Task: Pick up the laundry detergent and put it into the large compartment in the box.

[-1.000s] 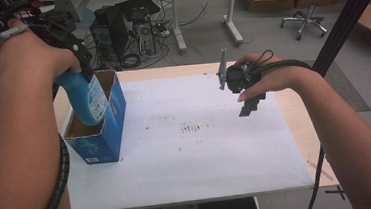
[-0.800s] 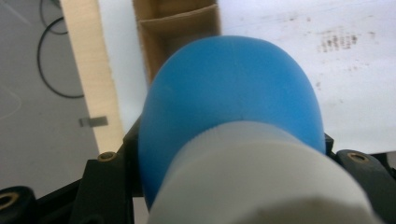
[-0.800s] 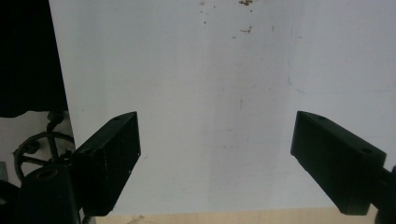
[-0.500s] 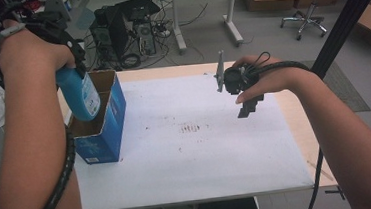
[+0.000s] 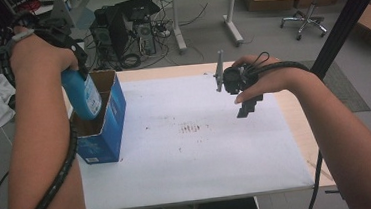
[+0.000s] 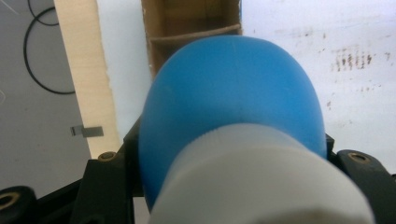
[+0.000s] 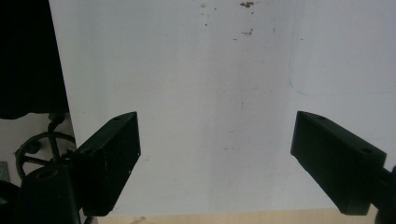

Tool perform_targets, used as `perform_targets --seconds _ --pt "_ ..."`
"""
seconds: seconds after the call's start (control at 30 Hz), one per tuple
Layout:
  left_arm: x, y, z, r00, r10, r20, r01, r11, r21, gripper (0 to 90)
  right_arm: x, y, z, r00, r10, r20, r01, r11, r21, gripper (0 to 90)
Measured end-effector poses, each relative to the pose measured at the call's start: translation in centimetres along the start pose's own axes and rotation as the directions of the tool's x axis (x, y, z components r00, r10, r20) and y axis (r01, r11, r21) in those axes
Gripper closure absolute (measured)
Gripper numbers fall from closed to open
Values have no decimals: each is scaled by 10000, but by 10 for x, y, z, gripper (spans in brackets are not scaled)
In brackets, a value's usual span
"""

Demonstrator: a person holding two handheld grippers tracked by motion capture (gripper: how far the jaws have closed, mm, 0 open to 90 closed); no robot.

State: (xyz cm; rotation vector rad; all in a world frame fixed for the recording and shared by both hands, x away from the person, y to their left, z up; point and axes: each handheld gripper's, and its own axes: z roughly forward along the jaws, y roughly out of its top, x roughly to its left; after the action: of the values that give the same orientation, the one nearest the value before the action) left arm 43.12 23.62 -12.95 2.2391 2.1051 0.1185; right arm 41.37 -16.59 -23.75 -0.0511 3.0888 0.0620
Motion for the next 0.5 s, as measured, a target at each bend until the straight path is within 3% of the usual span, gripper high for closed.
perform_targets --seconds 0.27,0.5 --pt "6 -2 20 10000 6 -98 -4 9998 203 404 1 -2 -1 10000 24 5 -24 10000 8 159" --pt "8 -4 46 9999 118 62 -121 9990 429 404 2 0 -2 10000 -15 36 15 10000 -29 159"
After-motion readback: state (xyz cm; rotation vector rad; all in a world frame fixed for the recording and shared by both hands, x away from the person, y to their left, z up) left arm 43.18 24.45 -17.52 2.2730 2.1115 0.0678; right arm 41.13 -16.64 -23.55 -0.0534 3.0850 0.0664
